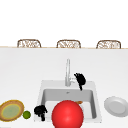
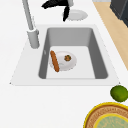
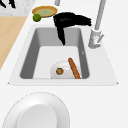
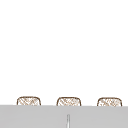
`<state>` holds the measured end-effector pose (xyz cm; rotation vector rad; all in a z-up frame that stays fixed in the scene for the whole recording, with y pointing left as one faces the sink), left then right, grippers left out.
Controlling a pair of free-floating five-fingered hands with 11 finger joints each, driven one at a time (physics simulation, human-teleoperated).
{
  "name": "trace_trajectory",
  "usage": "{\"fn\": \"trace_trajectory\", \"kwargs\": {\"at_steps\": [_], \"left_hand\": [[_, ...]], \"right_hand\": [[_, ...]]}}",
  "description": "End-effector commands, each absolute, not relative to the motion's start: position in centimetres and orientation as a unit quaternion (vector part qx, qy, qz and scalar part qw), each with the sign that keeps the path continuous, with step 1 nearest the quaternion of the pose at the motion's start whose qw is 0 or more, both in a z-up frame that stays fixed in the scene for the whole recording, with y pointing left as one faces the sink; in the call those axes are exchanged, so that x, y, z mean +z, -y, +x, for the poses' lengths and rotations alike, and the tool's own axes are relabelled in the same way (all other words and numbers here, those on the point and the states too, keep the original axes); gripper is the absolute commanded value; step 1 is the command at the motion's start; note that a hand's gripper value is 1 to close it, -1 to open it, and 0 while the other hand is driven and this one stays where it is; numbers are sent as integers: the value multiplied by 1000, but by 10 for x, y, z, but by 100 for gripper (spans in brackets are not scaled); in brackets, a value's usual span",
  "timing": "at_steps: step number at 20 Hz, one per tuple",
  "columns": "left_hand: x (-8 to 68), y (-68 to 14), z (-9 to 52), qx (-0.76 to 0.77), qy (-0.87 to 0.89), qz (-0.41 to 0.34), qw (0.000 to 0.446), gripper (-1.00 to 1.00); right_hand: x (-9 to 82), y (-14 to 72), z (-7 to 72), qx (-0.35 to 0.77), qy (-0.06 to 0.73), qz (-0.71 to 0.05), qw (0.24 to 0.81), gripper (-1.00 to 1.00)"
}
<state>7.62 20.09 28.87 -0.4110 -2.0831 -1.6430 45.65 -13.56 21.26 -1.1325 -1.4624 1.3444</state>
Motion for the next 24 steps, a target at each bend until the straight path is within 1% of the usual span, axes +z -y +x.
{"fn": "trace_trajectory", "kwargs": {"at_steps": [1, 6, 10, 19, 24], "left_hand": [[289, -201, 76, -596, 756, -149, 226, 0], [289, -201, 76, -596, 756, -149, 226, 0], [289, -201, 76, -596, 756, -149, 226, 0], [289, -201, 76, -596, 756, -149, 226, 0], [289, -201, 76, -596, 756, -149, 226, 0]], "right_hand": [[213, 136, 487, 547, 571, -444, 422, -100], [216, 135, 529, 544, 574, -440, 426, -100], [204, 135, 552, 566, 552, -432, 433, -100], [201, 135, 608, 596, 517, -391, 473, -100], [178, 131, 649, 604, 505, -399, 470, -100]]}}
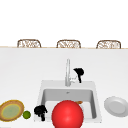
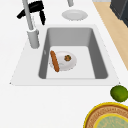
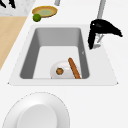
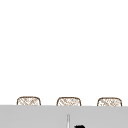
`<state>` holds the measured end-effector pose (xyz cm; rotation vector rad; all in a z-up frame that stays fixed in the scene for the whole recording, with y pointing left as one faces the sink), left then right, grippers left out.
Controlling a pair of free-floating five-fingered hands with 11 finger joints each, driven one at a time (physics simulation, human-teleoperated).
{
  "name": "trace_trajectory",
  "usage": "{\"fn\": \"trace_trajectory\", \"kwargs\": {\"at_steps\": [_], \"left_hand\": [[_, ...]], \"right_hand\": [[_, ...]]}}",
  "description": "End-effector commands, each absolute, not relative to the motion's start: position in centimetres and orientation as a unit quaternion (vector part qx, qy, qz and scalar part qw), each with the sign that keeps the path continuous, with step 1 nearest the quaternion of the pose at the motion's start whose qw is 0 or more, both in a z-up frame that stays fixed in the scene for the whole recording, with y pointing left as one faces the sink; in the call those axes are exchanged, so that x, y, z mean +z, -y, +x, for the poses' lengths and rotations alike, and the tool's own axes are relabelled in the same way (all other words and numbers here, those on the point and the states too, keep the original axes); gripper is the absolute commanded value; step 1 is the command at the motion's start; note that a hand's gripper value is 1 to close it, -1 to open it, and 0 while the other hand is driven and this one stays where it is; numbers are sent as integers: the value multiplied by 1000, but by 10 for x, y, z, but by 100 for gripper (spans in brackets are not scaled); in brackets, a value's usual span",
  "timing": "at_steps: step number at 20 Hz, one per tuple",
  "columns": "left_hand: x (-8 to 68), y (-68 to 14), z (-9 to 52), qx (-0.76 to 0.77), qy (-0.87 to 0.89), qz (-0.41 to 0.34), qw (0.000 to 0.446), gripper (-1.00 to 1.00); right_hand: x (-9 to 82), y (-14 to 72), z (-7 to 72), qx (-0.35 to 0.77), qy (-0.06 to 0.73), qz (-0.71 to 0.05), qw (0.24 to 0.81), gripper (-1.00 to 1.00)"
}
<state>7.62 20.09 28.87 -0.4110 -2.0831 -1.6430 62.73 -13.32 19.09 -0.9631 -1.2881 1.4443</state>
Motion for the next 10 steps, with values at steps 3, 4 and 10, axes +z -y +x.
{"fn": "trace_trajectory", "kwargs": {"at_steps": [3, 4, 10], "left_hand": [[289, -201, 76, -596, 756, -149, 226, 0], [289, -201, 76, -596, 756, -149, 226, 0], [289, -201, 76, -596, 756, -149, 226, 0]], "right_hand": [[162, 127, 672, 610, 499, -402, 466, -100], [158, 125, 677, 615, 493, -399, 468, -100], [157, 124, 696, 662, 443, -330, 507, -100]]}}
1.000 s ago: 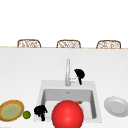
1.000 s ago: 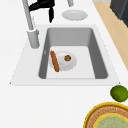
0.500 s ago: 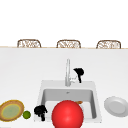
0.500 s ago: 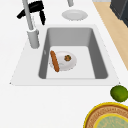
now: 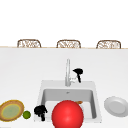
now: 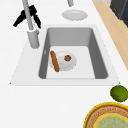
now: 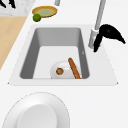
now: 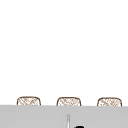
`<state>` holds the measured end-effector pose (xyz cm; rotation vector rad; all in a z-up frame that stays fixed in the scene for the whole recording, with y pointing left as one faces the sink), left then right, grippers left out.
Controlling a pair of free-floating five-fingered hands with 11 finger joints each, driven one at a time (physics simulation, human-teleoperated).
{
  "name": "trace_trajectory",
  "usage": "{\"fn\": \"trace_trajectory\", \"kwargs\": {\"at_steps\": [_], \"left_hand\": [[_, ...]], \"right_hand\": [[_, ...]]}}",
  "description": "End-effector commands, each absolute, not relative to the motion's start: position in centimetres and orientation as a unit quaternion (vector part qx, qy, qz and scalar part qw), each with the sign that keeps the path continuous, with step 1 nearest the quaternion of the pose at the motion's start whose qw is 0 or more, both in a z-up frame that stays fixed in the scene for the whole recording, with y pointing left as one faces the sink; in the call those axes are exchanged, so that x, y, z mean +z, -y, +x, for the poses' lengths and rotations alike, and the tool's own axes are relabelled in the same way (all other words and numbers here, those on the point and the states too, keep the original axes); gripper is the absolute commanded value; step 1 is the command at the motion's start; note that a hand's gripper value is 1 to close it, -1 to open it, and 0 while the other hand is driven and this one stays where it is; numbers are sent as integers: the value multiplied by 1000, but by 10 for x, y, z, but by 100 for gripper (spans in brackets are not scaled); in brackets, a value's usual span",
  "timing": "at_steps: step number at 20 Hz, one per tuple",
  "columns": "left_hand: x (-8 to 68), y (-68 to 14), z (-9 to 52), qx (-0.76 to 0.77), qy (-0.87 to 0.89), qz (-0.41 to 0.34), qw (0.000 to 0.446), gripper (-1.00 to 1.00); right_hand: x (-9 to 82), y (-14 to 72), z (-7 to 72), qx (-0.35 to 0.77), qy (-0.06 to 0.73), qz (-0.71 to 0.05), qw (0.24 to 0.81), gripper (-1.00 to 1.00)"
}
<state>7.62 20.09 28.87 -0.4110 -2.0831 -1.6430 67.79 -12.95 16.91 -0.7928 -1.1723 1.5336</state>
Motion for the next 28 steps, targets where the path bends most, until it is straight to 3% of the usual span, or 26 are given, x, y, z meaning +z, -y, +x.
{"fn": "trace_trajectory", "kwargs": {"at_steps": [1, 8, 18, 19, 28], "left_hand": [[289, -201, 76, -596, 756, -149, 226, 0], [289, -201, 76, -596, 756, -149, 226, 0], [289, -201, 76, -596, 756, -149, 226, 0], [289, -201, 76, -596, 756, -149, 226, 0], [289, -201, 76, -596, 756, -149, 226, 0]], "right_hand": [[158, 124, 697, 667, 438, -317, 513, -100], [160, 119, 701, 687, 390, -244, 563, -100], [165, 108, 679, 720, 337, -316, 517, -100], [165, 107, 678, 721, 331, -326, 514, 100], [167, 95, 685, 742, 253, -372, 498, 100]]}}
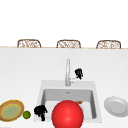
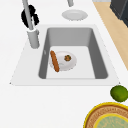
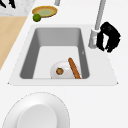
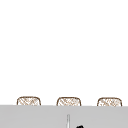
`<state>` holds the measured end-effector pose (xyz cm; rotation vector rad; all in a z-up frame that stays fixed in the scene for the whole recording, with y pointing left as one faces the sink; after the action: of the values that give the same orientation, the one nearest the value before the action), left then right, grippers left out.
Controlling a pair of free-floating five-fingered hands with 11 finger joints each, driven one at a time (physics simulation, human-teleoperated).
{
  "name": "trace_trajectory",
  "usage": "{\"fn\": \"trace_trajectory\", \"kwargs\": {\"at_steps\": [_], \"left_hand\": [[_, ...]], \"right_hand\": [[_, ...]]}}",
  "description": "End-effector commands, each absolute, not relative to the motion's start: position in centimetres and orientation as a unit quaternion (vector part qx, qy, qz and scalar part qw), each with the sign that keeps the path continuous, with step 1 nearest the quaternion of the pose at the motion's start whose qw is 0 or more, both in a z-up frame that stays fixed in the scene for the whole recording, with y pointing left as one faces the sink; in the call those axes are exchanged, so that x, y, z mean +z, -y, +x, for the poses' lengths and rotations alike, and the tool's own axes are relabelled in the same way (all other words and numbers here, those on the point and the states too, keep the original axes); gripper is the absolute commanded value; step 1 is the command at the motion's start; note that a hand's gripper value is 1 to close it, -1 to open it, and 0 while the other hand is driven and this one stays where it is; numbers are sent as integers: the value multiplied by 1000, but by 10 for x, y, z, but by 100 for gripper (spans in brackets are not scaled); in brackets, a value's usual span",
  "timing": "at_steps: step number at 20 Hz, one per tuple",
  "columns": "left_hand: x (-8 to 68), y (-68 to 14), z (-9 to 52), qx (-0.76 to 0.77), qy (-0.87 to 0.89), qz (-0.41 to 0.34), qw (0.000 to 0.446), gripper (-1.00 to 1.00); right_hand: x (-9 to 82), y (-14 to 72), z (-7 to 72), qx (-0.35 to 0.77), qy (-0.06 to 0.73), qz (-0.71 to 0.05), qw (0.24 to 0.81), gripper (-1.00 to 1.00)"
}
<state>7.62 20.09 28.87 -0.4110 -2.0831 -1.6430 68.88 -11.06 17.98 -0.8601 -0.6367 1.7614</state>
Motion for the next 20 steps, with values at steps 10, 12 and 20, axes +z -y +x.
{"fn": "trace_trajectory", "kwargs": {"at_steps": [10, 12, 20], "left_hand": [[289, -201, 76, -596, 756, -149, 226, 0], [289, -201, 76, -596, 756, -149, 226, 0], [289, -201, 76, -596, 756, -149, 226, 0]], "right_hand": [[161, 94, 682, 743, 197, -408, 493, 100], [154, 101, 673, 730, 213, -421, 495, 100], [156, 113, 661, 712, 244, -432, 497, 100]]}}
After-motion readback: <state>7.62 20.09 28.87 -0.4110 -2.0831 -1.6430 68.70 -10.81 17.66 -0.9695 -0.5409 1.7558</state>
